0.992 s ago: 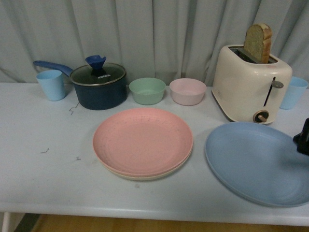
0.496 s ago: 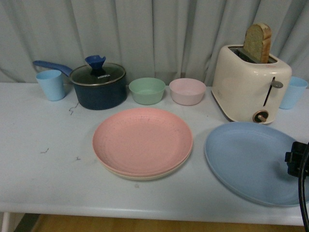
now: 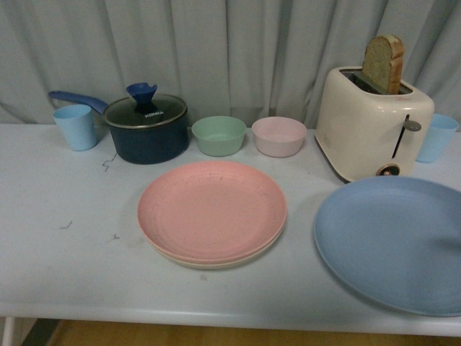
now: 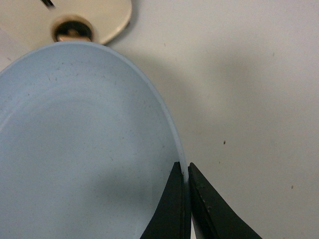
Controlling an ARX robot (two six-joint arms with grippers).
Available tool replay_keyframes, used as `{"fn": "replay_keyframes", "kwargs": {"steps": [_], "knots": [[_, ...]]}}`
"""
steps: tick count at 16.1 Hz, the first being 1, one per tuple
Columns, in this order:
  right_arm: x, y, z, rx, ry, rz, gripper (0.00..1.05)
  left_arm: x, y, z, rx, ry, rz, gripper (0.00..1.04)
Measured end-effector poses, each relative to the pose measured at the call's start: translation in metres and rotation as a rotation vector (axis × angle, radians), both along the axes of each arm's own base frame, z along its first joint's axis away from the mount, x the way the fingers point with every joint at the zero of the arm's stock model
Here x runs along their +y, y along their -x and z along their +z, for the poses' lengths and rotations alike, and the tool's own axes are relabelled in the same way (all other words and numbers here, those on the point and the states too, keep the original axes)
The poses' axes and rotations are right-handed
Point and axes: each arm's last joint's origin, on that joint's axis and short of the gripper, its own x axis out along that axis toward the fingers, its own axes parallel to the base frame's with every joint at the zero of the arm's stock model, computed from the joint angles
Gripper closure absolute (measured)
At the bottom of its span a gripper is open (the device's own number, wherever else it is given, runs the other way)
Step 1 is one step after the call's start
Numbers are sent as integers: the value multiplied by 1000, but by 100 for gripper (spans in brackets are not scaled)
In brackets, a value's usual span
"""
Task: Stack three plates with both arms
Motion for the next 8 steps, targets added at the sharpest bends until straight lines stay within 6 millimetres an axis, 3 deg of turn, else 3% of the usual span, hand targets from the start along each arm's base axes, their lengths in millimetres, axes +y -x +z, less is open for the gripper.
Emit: {"fn": "replay_keyframes", "kwargs": {"steps": [1,3,4,6,8], "knots": [[4,1,18,-47,-6,10,102,0,0,0,0,0,0,7],[32,-3,62,-174,-63,87,102,0,0,0,0,0,0,7],[44,-10,71,-205,-87,119,102,0,0,0,0,0,0,7],[72,-29,76,-216,-177,170,102,0,0,0,0,0,0,7],[94,-48,64,-169,-232,189,102,0,0,0,0,0,0,7]]}}
